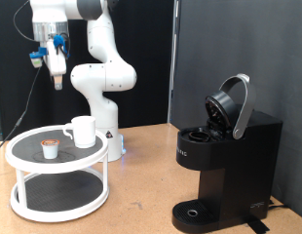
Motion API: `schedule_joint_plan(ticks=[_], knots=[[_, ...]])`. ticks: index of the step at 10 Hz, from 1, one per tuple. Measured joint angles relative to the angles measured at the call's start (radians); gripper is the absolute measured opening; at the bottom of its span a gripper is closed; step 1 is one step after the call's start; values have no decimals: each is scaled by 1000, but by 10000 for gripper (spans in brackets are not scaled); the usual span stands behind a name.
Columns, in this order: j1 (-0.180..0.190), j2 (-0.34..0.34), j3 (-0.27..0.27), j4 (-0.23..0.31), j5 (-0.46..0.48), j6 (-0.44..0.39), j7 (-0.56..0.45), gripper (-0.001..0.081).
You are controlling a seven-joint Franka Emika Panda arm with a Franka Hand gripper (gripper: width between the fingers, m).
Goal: Make a cup of coffee with the keurig machine
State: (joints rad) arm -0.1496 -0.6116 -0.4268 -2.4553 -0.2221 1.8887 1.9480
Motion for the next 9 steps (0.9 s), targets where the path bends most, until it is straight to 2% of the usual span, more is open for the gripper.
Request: schedule_joint_plan(ticks=[5, 9], knots=[[0, 88, -51, -27, -29, 136, -10, 734], [8, 116, -56, -37, -11, 151, -32, 734]])
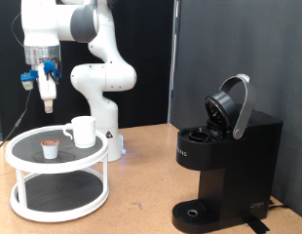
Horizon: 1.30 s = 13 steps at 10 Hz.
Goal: Make a cup of coffee with the keurig machine
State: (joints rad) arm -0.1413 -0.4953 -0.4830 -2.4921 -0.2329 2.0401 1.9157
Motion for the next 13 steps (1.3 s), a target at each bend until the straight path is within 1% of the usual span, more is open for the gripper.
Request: schedule_joint_plan(ticks=[3, 4, 10, 13], knots=[[6, -3, 2, -15, 6, 3, -8, 734], [6, -3, 2, -27, 1, 17, -8, 734], [-2, 3, 2, -128, -58, 155, 12, 734], [-12, 28, 2, -166, -80, 235, 33, 734]])
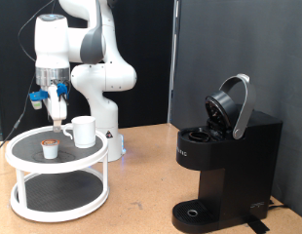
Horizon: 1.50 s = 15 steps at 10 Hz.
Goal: Make a cup of coffee with the keurig machine
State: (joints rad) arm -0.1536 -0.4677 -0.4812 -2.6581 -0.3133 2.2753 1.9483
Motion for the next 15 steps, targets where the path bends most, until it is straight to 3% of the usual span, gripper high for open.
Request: schedule_joint_plan(ticks=[6, 14, 15], knots=[[-4, 78, 0, -32, -10, 112, 12, 734], [0, 81, 22, -99, -10, 163, 37, 734], [0, 81, 27, -104, -10, 165, 48, 610]])
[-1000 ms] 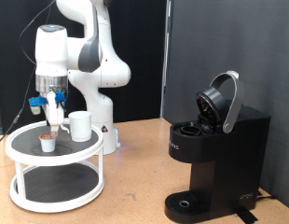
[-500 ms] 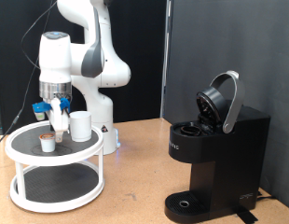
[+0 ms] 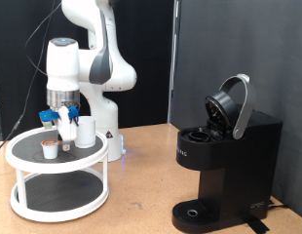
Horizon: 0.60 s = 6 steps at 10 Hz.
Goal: Make a cup of coffee with the keurig machine
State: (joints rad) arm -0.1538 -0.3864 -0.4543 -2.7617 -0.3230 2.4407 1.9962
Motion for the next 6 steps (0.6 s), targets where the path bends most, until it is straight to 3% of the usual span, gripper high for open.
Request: schedule_joint_plan(ticks=[2, 3, 4, 5, 6], knots=[[0, 0, 8, -4, 0, 1, 15, 334], [0, 0, 11, -5, 0, 1, 18, 334], [0, 0, 11, -4, 8, -3, 18, 152], [3, -2, 11, 2, 27, -18, 14, 152], [9, -11, 11, 15, 58, -53, 3, 49]])
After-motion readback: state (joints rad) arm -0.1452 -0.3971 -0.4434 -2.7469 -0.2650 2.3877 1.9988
